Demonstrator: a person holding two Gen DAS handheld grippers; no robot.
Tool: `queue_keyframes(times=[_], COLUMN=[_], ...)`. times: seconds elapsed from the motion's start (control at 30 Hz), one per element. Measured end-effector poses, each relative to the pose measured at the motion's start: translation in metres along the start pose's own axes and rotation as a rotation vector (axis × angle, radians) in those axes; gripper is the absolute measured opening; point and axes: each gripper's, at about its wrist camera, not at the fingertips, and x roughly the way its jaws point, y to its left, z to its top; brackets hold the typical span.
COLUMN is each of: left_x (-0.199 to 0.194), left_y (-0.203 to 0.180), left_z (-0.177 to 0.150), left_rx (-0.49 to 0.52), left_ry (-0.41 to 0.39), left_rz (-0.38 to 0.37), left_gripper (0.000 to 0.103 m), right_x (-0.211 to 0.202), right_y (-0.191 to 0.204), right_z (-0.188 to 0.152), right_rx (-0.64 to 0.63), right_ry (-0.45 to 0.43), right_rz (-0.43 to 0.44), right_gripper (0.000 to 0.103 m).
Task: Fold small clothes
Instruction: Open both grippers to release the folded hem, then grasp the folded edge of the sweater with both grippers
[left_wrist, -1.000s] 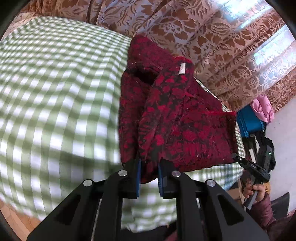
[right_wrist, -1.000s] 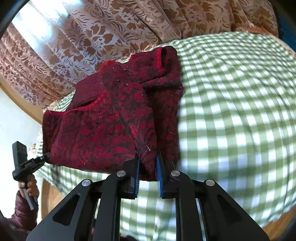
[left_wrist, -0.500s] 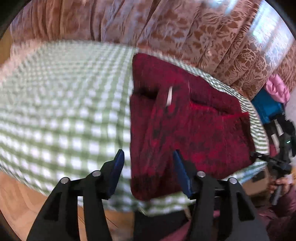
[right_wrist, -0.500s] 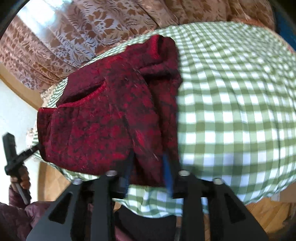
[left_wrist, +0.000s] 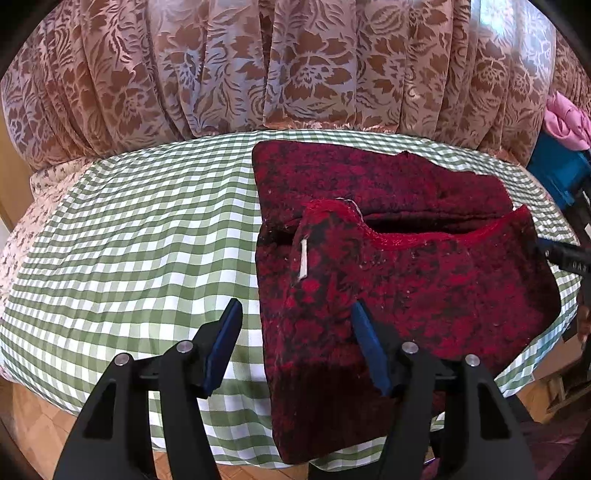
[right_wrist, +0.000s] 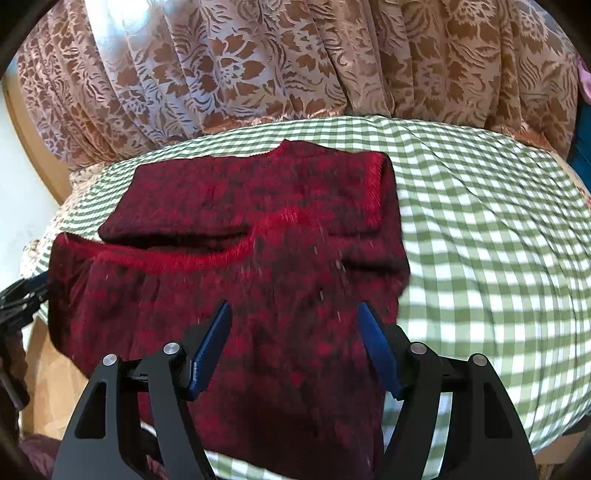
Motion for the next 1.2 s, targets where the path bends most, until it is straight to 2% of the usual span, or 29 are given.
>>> queue_keyframes(times=[0.2, 0.37, 0.43, 0.5, 0.6, 0.7, 0.93, 1.07, 1.2], left_x=[0.007, 0.012, 0.014, 0.016, 0.018, 0.009, -0.027, -0.032, -0.025], left_y=[-0.003, -0.002, -0.001, -0.002, -0.005, -0.006, 0.004, 0.017, 0.025], left_z=[-0.002, -0.002, -0.001, -0.001, -0.002, -0.002, 0.005, 0.022, 0.047], left_rx=[0.007, 0.003, 0.005, 0.006, 0.015, 0.005, -0.027, -0.09, -0.104], left_ry=[0.013, 0.018, 0.021, 0.027, 0.025, -0.009, -0.118, -0.155, -0.187], left_rz=[0.016, 0.02, 0.01, -0.008, -0.028, -0.038, -0.139, -0.192, -0.183], left_gripper=[0.062, 0.061, 0.053, 0.036, 0.019, 0.016, 0.014, 0.013, 0.013], right_x=[0.015, 0.018, 0.019, 0.02, 0.019, 0.012, -0.025, -0.048, -0.053], right_y=[0.004, 0.008, 0.008, 0.008, 0.009, 0.01, 0.011, 0.007, 0.003], right_z=[0.009, 0.008, 0.007, 0.007, 0.006, 0.006, 0.011, 0.022, 0.043], right_rx=[-0.031, -0.063, -0.072, -0.081, -0.095, -0.1, -0.077, -0.038, -0.011], right_ry=[0.021, 0.026, 0.03, 0.036, 0.035, 0.02, -0.043, -0.104, -0.153], right_rz=[-0.015, -0.034, -0.041, -0.045, -0.046, -0.043, 0.011, 0.046, 0.063], right_gripper=[0.069, 0.055, 0.04, 0.03, 0.023, 0.02, 0.019, 0.019, 0.019])
